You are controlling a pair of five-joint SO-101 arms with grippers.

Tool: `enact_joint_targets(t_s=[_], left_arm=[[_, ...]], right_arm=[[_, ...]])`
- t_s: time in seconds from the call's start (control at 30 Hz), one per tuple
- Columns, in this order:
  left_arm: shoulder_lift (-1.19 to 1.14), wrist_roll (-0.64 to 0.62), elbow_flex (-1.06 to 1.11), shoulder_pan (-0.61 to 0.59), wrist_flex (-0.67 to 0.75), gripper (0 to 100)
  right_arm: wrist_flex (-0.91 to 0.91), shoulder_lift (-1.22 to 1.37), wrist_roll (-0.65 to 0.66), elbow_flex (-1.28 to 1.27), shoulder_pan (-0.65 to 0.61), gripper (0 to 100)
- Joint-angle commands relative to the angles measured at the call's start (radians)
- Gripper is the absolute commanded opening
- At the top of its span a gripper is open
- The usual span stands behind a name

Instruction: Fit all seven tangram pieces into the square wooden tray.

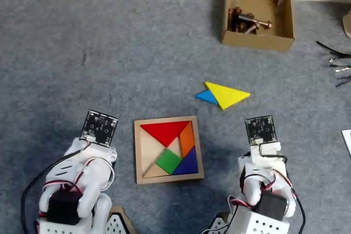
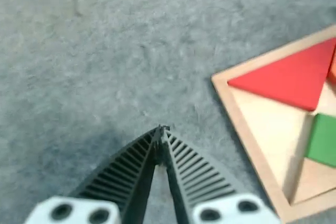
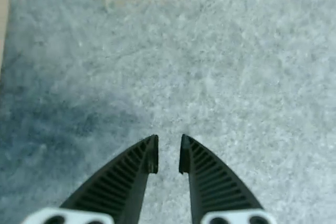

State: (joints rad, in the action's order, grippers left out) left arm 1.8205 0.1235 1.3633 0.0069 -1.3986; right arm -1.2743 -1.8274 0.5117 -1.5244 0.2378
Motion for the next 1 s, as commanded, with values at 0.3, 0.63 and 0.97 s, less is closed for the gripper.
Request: enact_joint_targets(t_s=[0.3, 0.63, 0.97], left_arm=[[-0.005, -0.009, 0.117, -0.139, -0.006, 0], [-0.005, -0.046, 0.183, -0.14, 0.006, 0], [-0.005, -0.069, 0.332, -0.14, 0.198, 0]], right_arm=[[-0.122, 0.005, 0.075, 0.223, -0.117, 7.8], [-0.027, 0.595, 0.068, 0.541, -0.117, 7.8], [-0.005, 1.127, 0.074, 0.843, -0.182, 7.8]])
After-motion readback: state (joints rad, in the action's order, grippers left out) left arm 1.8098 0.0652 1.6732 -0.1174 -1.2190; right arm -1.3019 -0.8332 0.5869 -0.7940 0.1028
